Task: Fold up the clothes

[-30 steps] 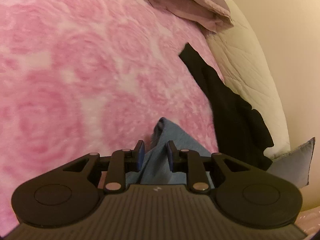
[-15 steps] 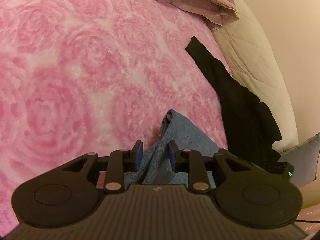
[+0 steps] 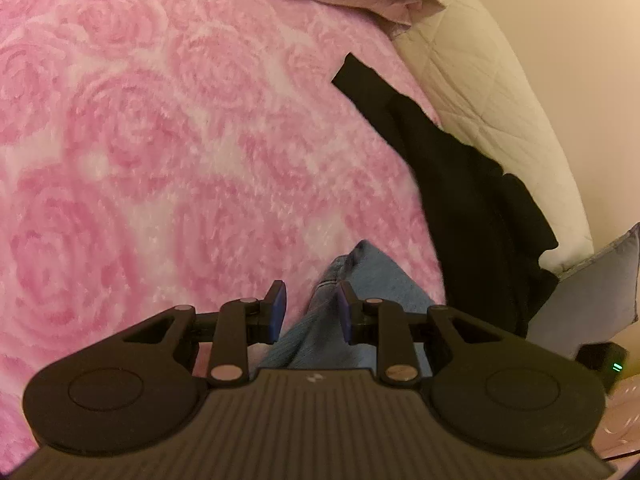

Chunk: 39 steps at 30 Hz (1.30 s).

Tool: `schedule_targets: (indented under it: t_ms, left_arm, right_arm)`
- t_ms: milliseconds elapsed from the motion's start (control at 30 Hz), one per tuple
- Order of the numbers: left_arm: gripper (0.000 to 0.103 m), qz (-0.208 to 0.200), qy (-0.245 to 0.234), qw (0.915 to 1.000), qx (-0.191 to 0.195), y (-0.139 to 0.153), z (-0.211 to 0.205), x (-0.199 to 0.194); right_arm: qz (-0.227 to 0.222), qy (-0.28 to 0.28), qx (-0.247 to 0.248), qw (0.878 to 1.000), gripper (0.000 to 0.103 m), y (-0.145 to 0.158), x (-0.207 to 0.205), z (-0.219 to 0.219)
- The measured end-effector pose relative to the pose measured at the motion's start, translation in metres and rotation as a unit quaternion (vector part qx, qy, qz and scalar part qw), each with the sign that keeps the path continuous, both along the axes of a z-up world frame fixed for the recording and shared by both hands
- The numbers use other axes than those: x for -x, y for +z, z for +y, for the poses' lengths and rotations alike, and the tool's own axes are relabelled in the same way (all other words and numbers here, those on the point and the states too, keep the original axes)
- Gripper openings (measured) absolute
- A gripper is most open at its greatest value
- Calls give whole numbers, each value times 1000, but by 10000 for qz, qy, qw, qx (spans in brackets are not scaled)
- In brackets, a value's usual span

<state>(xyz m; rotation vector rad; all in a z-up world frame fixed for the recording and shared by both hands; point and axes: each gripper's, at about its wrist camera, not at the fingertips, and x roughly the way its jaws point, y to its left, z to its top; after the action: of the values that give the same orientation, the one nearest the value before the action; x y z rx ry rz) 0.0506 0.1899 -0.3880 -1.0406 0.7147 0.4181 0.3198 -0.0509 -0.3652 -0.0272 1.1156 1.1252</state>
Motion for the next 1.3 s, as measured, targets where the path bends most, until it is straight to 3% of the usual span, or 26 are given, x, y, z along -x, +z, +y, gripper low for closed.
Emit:
schedule_targets:
  t_ms: [133,233,367,533,633,767,900,1033,1200,1233,1267,1300]
  left_arm:
    - [22,40,-89,9998,-192,7,-6,-2]
    - [22,199,-165,9987,-435,16,-10,-2]
    - [22,345,-268,9965,-719,28,-14,-3]
    - [21,313,-548,9941,-879,43,-20,-5]
    - [22,313,-748,9919,-980,49,-30,4]
    - [21,477,-917,9888,-1074,50,-50,40]
    - [23,535,-669,9930,-812,40,-59,92]
    - [30,426,-267,9985,-195,20,-56,132]
    - [30,-289,-71,9980,554,-13,-53,132]
    - [26,-362,-7,9974,626,-20,-51,130]
    - [16,-428,59,9966,695,-27,-49,128]
    - [11,-478,30,9966,668,-32,-45,128]
  right_arm:
    - [573,-111,173,9981,24,-31,-23,11]
    - [817,-311,428,9953,38,-36,-31,14]
    - [390,-527,806,9946,42,-12,-19,15]
    - [173,-833,1026,9911,43,6,-9,7]
    - [-296,-1058,906,9898,43,29,6,-6]
    - [-910,-1188,407,9879,40,63,58,-40]
    - [-766,-1074,449,9902,38,65,121,-70]
    - [-372,-1330,791,9873,39,40,159,-93]
    - [32,-1837,953,9783,39,14,180,-113]
    - [142,-1957,890,9765,39,10,180,-116]
    - [232,-2073,779,9749,39,6,179,-119]
    - [322,-2188,669,9729,33,3,177,-123]
